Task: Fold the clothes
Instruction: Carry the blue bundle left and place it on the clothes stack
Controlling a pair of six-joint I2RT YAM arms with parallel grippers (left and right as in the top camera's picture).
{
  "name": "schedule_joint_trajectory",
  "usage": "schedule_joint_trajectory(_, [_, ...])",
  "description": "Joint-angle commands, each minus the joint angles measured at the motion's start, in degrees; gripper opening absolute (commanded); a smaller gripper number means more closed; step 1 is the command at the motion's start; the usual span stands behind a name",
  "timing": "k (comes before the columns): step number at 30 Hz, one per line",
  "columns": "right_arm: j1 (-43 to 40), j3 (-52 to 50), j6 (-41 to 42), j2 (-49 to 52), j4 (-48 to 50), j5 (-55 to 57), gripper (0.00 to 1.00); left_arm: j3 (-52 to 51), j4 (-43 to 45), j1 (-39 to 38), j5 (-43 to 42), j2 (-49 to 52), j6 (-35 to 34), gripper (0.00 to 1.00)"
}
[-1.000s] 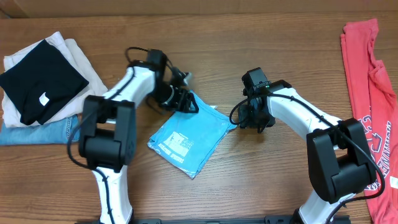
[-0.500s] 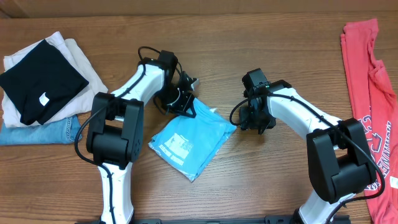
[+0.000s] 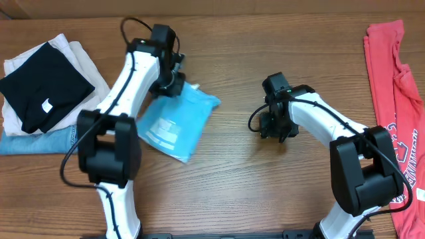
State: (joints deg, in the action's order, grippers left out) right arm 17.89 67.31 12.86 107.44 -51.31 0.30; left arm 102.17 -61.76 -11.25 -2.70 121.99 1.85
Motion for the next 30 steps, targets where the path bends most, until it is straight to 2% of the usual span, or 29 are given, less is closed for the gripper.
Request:
schedule_joint_trajectory(1, [-1.9,-0.1,0.9,0.0,0.4,0.7,0.54,1.8,-0.9,1.6,13.9,-7.3,-4.4,0.04])
schedule_joint_trajectory(15, [-3.1,-0.1,0.9,0.0,-0.7,0.7,0.54,1.8,-0.4,7.3,27.5,-16.9,-4.4,0.04])
schedule_joint_trajectory(30, [-3.1,-0.1,0.9,0.0,-1.6,0.7,0.54,2.9,6.5,15.9,27.4,-20.9,-1.8,0.04])
